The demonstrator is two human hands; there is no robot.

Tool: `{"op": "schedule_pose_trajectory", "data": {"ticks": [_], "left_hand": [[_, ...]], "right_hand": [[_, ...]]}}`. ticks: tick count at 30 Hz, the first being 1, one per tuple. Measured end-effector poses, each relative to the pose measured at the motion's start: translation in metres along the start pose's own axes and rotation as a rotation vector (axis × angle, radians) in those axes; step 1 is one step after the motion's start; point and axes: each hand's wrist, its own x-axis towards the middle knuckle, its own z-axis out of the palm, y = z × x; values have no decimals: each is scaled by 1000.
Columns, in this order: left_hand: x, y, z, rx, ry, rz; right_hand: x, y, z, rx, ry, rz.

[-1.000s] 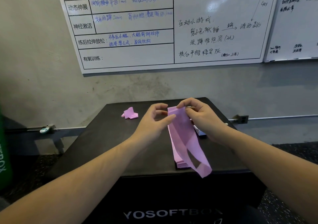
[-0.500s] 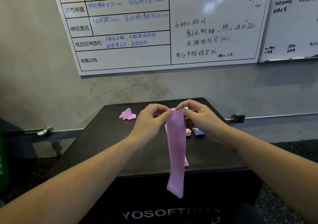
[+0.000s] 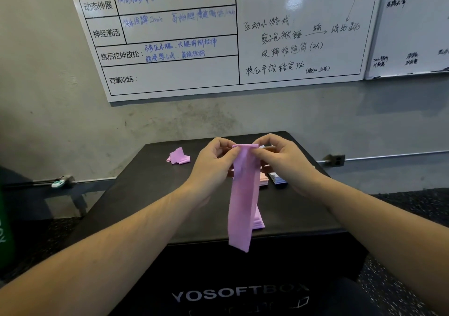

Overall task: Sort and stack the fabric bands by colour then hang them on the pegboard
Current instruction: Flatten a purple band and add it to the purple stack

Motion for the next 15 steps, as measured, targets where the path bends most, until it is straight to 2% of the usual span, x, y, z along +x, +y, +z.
{"op": "schedule_pose_trajectory", "data": {"ticks": [4, 10, 15], "left_hand": [[1, -3, 2, -52, -61, -40], [5, 0, 7, -51, -26, 5], [23, 10, 14, -176, 9, -38]], "right_hand": [[3, 1, 0, 61, -29, 50], [2, 10, 2, 106, -31, 71], [-3, 40, -3, 46, -164, 179]]}}
